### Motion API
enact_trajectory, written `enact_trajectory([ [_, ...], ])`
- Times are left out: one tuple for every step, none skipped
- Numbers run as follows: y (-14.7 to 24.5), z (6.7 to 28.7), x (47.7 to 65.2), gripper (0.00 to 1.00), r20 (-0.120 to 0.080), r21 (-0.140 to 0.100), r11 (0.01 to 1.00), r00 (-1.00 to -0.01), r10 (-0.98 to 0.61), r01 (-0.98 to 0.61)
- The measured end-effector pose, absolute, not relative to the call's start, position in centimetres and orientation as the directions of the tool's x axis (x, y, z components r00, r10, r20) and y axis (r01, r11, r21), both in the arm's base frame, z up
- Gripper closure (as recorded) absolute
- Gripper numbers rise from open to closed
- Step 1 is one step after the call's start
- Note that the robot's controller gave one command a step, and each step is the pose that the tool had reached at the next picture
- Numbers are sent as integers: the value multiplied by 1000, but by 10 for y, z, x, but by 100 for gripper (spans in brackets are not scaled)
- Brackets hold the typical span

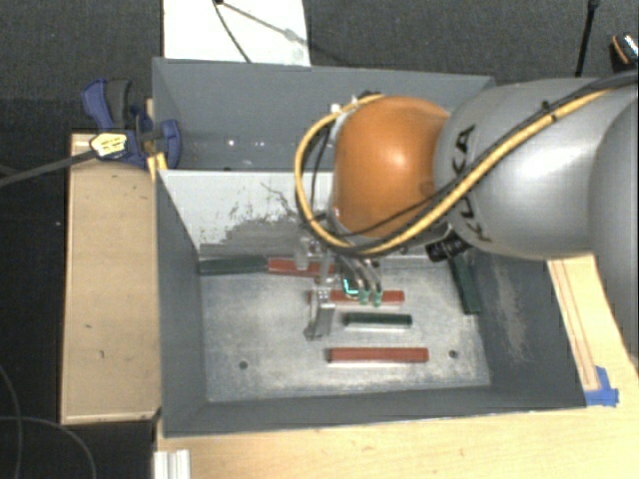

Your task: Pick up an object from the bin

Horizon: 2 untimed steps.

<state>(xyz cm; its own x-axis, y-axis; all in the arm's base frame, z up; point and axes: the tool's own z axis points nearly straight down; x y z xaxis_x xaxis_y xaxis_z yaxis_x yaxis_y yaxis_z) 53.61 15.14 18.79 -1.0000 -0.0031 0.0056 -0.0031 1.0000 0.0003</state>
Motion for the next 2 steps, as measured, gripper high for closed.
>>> enact_trajectory([
  [86, 84, 540, 0, 4, 0, 975, -975, -222, -222],
  [25, 71, 548, 0, -1, -1, 967, -967, -254, -254],
])
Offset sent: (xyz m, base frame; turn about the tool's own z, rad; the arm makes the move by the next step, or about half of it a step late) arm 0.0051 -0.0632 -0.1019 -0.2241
